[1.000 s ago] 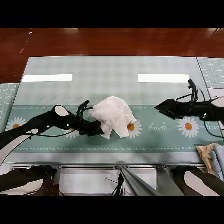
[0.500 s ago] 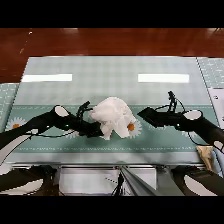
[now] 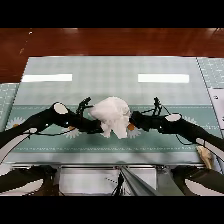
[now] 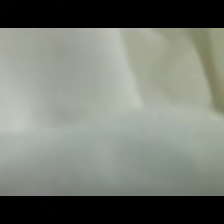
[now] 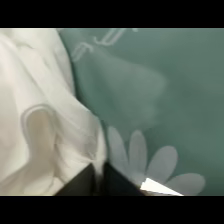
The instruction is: Fold the shirts.
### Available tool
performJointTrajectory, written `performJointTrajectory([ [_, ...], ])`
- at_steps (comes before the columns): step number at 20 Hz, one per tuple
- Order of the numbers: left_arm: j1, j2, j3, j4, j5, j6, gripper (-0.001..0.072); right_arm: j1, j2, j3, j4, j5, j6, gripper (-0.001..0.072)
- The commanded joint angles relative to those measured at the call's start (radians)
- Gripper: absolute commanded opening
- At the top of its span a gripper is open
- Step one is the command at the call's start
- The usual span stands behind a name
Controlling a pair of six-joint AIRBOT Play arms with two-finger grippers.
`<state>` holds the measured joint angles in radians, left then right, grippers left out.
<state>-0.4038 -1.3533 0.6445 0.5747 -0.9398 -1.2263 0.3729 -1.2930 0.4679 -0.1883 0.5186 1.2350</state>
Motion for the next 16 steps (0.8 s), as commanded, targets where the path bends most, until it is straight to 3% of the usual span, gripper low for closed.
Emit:
performJointTrajectory([
  [1, 0.0, 0.003, 0.06, -0.008, -0.018, 0.011, 0.0027, 0.01, -0.022, 0.044, 0.05, 0.007, -0.032, 0.0029],
  [4, 0.005, 0.032, 0.119, -0.006, -0.034, 0.024, 0.0027, -0.067, -0.019, 0.123, 0.047, 0.131, -0.153, 0.0028],
  [9, 0.11, 0.198, 0.222, -0.006, -0.073, 0.029, 0.0026, -0.238, 0.142, 0.23, -0.108, 0.274, -0.166, 0.0028],
  [16, 0.48, 0.486, 0.532, -0.006, -0.28, 0.028, 0.0026, -0.561, 0.512, 0.442, -0.563, 0.426, 0.023, 0.0027],
])
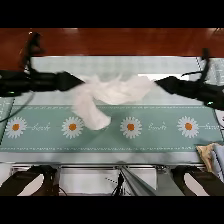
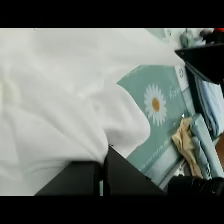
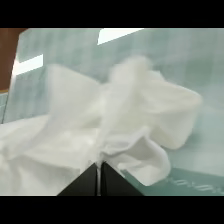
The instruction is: Fold the shirts.
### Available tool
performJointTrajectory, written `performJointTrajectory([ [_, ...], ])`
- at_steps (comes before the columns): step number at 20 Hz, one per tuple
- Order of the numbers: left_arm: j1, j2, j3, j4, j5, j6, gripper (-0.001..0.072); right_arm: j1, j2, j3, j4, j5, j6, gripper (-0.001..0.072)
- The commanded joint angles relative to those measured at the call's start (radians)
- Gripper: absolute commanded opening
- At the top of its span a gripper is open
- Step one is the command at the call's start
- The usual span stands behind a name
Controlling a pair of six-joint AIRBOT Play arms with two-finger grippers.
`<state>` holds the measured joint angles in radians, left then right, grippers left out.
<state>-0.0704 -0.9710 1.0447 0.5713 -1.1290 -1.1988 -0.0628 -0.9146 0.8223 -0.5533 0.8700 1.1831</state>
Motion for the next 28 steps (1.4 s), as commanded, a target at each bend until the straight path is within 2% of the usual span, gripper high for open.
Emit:
performJointTrajectory([
  [1, 0.193, 0.125, 0.188, -0.003, -0.118, -0.002, 0.0026, -0.167, 0.174, 0.125, -0.216, 0.094, 0.08, 0.0027],
  [4, 0.285, 0.152, 0.381, -0.004, -0.182, -0.033, 0.0026, -0.248, 0.254, 0.241, -0.212, 0.139, 0.098, 0.0027],
  [10, 0.288, 0.155, 0.782, -0.037, -0.197, -0.071, 0.0026, -0.261, 0.283, 0.585, -0.192, 0.203, 0.123, 0.0027],
  [12, 0.288, 0.155, 0.908, -0.036, -0.238, -0.079, 0.0026, -0.261, 0.283, 0.713, -0.237, 0.212, 0.146, 0.0027],
  [15, 0.288, 0.162, 1.035, 0.054, -0.358, -0.211, 0.0026, -0.261, 0.283, 0.891, -0.428, 0.294, 0.246, 0.0027],
  [17, 0.288, 0.178, 1.05, 0.087, -0.497, -0.274, 0.0026, -0.261, 0.283, 0.978, -0.558, 0.403, 0.282, 0.0027],
  [20, 0.288, 0.178, 1.044, 0.088, -0.715, -0.399, 0.0026, -0.26, 0.269, 1.047, -0.694, 0.64, 0.283, 0.0027],
  [21, 0.287, 0.184, 1.024, 0.084, -0.713, -0.435, 0.0026, -0.26, 0.26, 1.048, -0.732, 0.721, 0.284, 0.0027],
  [24, 0.287, 0.185, 0.933, 0.088, -0.713, -0.433, 0.0026, -0.257, 0.19, 1.048, -0.718, 0.89, 0.3, 0.0027],
  [28, 0.287, 0.184, 0.639, 0.088, -0.711, -0.357, 0.0026, -0.257, 0.044, 0.996, -0.698, 0.935, 0.302, 0.0027],
])
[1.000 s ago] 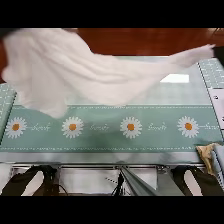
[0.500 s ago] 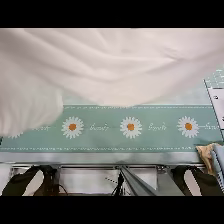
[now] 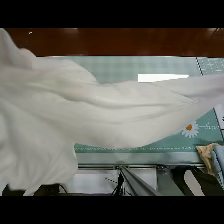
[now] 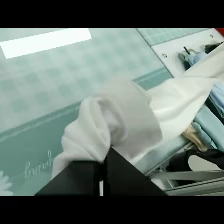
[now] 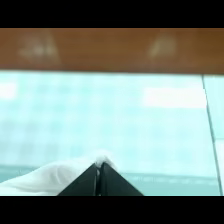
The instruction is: Fold the shirts.
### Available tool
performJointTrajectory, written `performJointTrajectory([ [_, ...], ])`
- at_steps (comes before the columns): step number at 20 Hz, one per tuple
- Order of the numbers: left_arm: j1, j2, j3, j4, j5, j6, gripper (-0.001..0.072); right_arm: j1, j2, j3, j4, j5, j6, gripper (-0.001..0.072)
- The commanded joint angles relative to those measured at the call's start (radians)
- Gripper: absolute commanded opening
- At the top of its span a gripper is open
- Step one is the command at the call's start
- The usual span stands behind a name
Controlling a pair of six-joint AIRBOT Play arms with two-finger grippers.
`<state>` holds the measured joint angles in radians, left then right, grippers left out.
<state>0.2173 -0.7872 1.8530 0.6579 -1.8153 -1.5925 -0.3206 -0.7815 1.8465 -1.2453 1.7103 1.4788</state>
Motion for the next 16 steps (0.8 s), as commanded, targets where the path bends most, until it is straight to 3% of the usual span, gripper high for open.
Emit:
performJointTrajectory([
  [1, 0.0, -0.002, -0.262, 0.002, -0.016, 0.074, 0.0026, 0.0, -0.13, -0.074, 0.01, 0.102, 0.006, 0.0027],
  [5, -0.001, -0.05, -0.66, 0.002, 0.182, 0.247, 0.0026, 0.0, -0.275, -0.358, 0.034, 0.054, -0.013, 0.0027],
  [7, 0.0, -0.112, -0.779, 0.002, 0.301, 0.306, 0.0026, 0.0, -0.34, -0.435, 0.033, -0.085, -0.018, 0.0027],
  [12, -0.009, -0.37, -0.782, -0.014, 0.56, 0.44, 0.0027, 0.0, -0.515, -0.437, 0.127, -0.527, -0.005, 0.0027],
  [16, -0.062, -0.552, -0.782, -0.034, 0.712, 0.467, 0.0027, 0.001, -0.643, -0.437, 0.271, -0.659, -0.005, 0.0027],
])
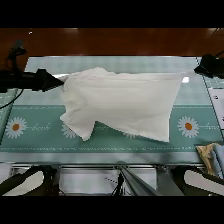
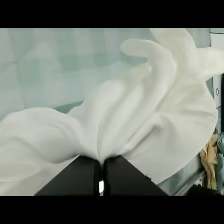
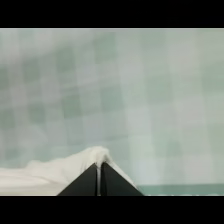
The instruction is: Fold the shirts.
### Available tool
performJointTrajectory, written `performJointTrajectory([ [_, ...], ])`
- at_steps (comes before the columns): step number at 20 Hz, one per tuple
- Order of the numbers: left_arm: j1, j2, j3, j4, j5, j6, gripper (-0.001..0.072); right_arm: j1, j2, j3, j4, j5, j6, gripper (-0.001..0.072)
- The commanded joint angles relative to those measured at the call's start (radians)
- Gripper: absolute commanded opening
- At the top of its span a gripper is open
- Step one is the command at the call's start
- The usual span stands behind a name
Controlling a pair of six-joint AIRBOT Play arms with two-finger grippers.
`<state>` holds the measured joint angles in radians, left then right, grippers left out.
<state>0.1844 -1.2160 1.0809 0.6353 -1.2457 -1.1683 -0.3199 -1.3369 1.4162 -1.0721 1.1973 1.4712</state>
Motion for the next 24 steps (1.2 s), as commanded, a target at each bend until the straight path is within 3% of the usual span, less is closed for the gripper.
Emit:
performJointTrajectory([
  [1, -0.042, -0.166, -0.01, -0.011, 0.166, 0.043, 0.0027, 0.013, -0.121, -0.007, 0.087, -0.129, 0.002, 0.0027],
  [7, -0.06, -0.306, -0.008, -0.026, 0.091, 0.038, 0.003, 0.181, -0.256, -0.007, -0.117, -0.08, 0.002, 0.0053],
  [8, -0.045, -0.306, 0.006, -0.026, 0.045, 0.039, 0.0103, 0.188, -0.253, -0.004, -0.116, -0.087, -0.004, 0.0188],
  [9, -0.021, -0.306, 0.031, -0.024, -0.013, 0.038, 0.0237, 0.188, -0.246, 0.01, -0.116, -0.067, -0.021, 0.0354],
  [10, 0.017, -0.304, 0.067, -0.023, -0.087, 0.038, 0.0275, 0.177, -0.237, 0.037, -0.122, -0.017, -0.053, 0.0419],
  [11, 0.061, -0.299, 0.105, -0.011, -0.156, 0.029, 0.0275, 0.162, -0.224, 0.071, -0.142, 0.051, -0.091, 0.0419],
  [14, 0.226, -0.225, 0.165, 0.186, -0.248, -0.137, 0.0272, 0.087, -0.14, 0.124, -0.326, 0.267, -0.095, 0.0419],
  [17, 0.351, -0.105, 0.075, 0.329, -0.248, -0.16, 0.0274, -0.037, -0.02, -0.009, -0.34, 0.305, -0.051, 0.042],
  [18, 0.38, -0.072, 0.012, 0.353, -0.248, -0.151, 0.0307, -0.082, 0.028, -0.091, -0.295, 0.269, -0.054, 0.0423],
  [19, 0.398, -0.05, -0.056, 0.349, -0.244, -0.153, 0.0493, -0.122, 0.076, -0.179, -0.239, 0.225, -0.064, 0.0424],
  [20, 0.406, -0.038, -0.131, 0.333, -0.228, -0.158, 0.0598, -0.156, 0.121, -0.264, -0.176, 0.182, -0.082, 0.0425],
  [24, 0.368, -0.042, -0.315, 0.296, -0.147, -0.096, 0.0597, -0.202, 0.229, -0.466, -0.001, 0.111, -0.164, 0.0426],
])
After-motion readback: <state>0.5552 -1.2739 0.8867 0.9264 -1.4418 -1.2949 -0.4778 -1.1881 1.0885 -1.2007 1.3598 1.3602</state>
